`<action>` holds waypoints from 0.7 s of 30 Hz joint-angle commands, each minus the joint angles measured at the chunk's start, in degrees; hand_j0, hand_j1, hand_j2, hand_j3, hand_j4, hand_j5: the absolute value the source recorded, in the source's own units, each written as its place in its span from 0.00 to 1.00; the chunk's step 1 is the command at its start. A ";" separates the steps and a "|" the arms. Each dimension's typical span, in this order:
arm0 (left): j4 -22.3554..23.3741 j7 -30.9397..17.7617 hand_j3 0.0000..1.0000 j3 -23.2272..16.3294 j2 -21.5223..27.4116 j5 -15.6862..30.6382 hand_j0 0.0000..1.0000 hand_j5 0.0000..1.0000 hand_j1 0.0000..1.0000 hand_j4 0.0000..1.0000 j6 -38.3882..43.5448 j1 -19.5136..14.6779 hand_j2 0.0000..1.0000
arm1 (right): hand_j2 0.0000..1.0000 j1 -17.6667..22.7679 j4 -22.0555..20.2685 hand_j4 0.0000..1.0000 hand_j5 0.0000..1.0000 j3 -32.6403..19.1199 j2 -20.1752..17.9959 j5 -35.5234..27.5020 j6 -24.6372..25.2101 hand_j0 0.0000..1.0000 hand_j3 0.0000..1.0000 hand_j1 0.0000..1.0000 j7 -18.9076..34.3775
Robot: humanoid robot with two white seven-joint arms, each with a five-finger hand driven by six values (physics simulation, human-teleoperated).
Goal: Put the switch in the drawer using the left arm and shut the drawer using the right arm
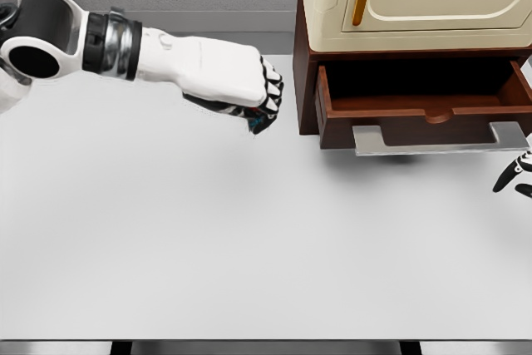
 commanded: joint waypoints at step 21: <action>16.91 0.31 0.34 1.52 -22.57 6.99 0.34 0.34 0.34 0.34 0.28 -5.89 0.34 | 0.53 -0.09 -0.02 0.53 0.53 0.01 -0.06 -0.42 0.17 0.53 0.53 0.53 -0.02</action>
